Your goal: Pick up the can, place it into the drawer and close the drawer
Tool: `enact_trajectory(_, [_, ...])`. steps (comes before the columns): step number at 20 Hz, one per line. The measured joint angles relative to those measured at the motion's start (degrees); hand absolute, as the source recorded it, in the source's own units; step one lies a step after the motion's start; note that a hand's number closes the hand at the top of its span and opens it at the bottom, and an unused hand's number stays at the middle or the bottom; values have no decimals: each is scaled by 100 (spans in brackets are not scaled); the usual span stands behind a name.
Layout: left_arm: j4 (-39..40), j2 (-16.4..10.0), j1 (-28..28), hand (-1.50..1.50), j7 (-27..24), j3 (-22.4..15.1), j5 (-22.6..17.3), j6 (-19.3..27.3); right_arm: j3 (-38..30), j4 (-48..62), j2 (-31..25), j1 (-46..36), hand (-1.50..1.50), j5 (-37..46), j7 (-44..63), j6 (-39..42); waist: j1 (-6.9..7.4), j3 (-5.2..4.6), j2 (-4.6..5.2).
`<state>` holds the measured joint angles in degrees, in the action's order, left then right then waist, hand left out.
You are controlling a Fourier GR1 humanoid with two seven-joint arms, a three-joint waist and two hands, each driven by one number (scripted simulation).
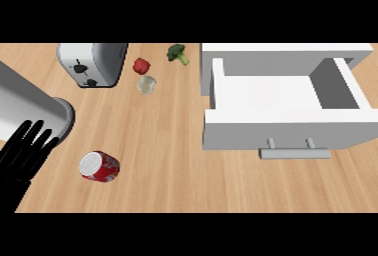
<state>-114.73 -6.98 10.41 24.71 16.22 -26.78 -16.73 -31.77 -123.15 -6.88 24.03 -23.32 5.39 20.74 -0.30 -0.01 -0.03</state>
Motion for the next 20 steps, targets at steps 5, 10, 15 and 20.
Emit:
enact_trajectory(5, [530,176,-10,-150,-552,-128,532,-147,-139,-39,87,-26,-150,-64,77,139,4,0,0])
enact_trajectory(10, [1117,324,-57,-150,-1092,-222,1026,-144,-389,-35,53,-17,-150,-259,166,320,3,0,0])
enact_trajectory(15, [1912,321,-180,-150,-1820,-96,1368,-158,-475,-32,119,-82,-150,-279,261,408,3,-1,2])
enact_trajectory(20, [2752,260,-393,-150,-2450,53,1612,-105,-564,-11,255,-57,-150,-241,194,611,-1,-1,2])
